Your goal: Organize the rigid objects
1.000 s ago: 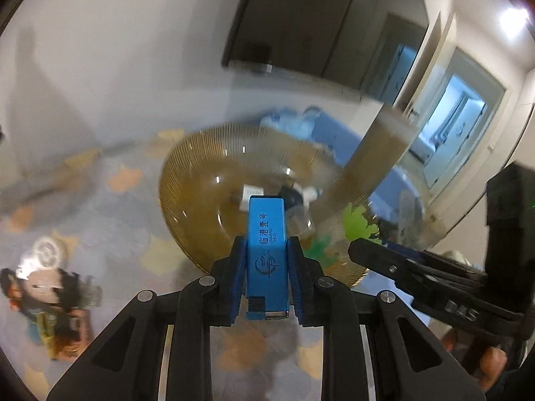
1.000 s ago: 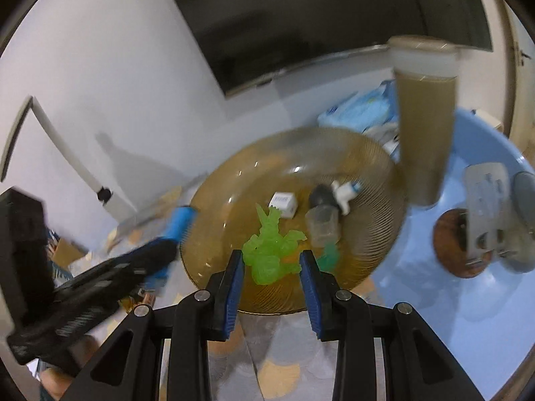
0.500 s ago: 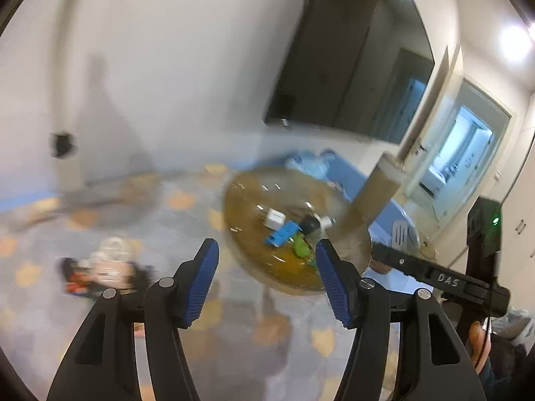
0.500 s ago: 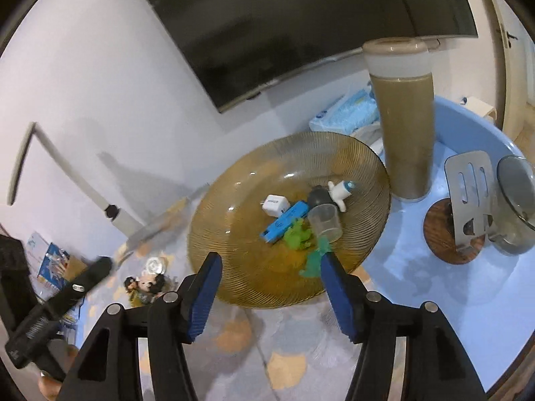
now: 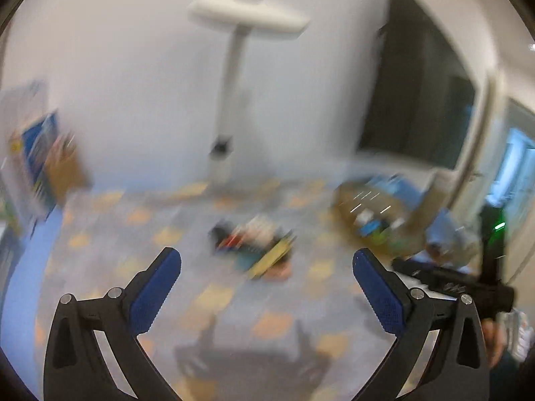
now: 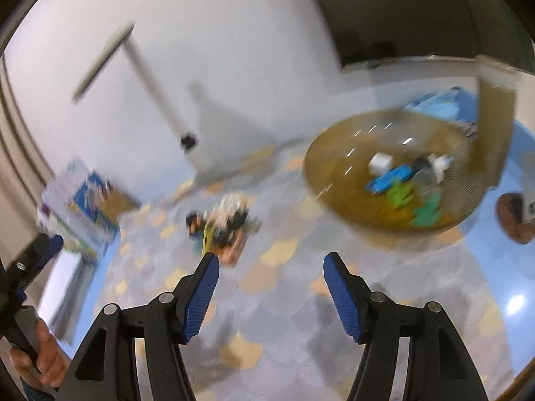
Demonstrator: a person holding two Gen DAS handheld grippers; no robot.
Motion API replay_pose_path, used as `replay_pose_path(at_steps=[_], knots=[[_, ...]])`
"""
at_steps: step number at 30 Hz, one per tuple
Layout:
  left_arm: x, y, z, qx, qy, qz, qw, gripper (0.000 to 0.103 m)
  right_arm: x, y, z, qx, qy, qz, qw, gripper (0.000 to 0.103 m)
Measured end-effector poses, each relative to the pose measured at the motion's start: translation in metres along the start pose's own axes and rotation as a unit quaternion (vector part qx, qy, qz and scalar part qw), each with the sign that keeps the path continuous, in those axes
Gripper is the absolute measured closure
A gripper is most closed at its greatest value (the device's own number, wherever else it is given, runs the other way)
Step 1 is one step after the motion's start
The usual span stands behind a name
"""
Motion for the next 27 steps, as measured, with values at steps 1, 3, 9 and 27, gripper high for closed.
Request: replay_pose_path(at_steps=[1,3,9,27], knots=[[-0.012,-0.012,0.008,0.012,0.011,0.010,0.9998,0.001,-0.009,-0.004,0.004,0.009,-0.004,0.006,1.000,0.040],[-0.043,-0.039,0.022,0.036,0.032,0.037,0.9981,0.001,-0.035,-0.020,0.013,0.036,-0.013,0.023,0.999,0.040],[-0.090,-0.075,0.028,0.022,0.090,0.088,0.9918,0.001,-0.086,-0.048,0.021,0.085,-0.057,0.055,0.993,0.040],[-0.096,-0.079,0.018,-0.004,0.128,0.090,0.9876,0.001,-0.104,-0.051,0.013,0.083,-0.056,0.088,0.991,0.026]])
Point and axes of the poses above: each gripper's, at about its wrist camera, not at the fingertips, and x roughly against the way its jaws point, z to its left, y to its top, the point moved 3 cm from there along -x, roughly the way its jaws point, and after that the axes turned 10 degrees about z, right-handed, at the moved point
